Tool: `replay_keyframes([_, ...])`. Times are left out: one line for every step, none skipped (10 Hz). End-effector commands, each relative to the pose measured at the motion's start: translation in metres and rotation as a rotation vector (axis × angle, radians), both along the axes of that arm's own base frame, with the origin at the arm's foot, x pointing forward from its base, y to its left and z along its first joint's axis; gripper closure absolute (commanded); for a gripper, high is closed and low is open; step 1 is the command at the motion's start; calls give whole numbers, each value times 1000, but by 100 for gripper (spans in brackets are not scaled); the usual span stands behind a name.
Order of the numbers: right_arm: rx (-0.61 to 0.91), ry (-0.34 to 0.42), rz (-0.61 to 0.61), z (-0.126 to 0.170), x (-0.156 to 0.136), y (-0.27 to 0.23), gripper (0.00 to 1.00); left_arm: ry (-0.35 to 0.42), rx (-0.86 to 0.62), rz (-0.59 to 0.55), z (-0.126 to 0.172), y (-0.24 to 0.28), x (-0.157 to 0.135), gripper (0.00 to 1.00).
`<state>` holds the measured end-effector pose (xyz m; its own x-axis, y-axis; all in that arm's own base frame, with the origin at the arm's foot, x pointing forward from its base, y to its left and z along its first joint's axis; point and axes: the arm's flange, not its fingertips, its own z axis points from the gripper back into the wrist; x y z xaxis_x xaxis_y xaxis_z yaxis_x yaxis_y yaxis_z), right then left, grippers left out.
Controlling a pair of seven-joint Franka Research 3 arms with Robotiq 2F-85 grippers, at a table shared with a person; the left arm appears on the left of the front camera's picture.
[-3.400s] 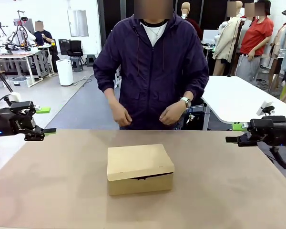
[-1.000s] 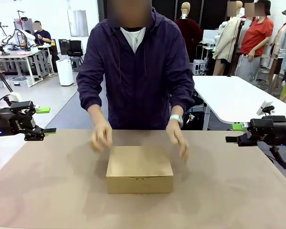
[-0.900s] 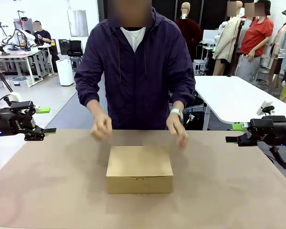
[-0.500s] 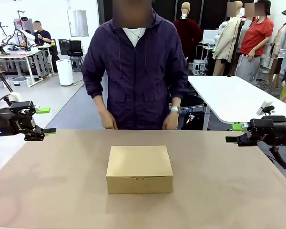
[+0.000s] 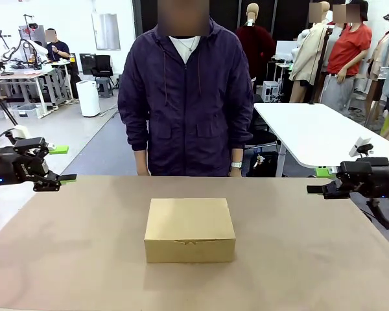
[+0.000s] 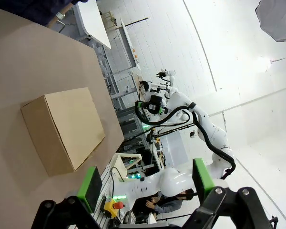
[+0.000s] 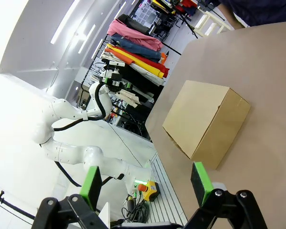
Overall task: Pack the items into the box.
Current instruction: Close the Mailer Box.
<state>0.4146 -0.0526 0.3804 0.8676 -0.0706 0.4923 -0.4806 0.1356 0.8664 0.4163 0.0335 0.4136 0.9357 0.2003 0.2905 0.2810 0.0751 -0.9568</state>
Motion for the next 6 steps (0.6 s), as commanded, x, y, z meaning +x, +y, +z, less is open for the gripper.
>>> replay_keyframes([10, -7, 2, 4, 4, 2, 0, -18, -10, -1, 2, 1, 1, 0])
replay_keyframes([10, -7, 2, 4, 4, 2, 0, -18, -10, -1, 2, 1, 1, 0])
replay_keyframes([10, -7, 2, 4, 4, 2, 0, -18, -10, -1, 2, 1, 1, 0])
replay_keyframes([10, -7, 2, 4, 4, 2, 0, -18, -10, -1, 2, 1, 1, 0])
replay_keyframes([10, -7, 2, 4, 4, 2, 0, -18, -10, -1, 2, 1, 1, 0])
replay_keyframes([10, -7, 2, 4, 4, 2, 0, -18, -10, -1, 2, 1, 1, 0])
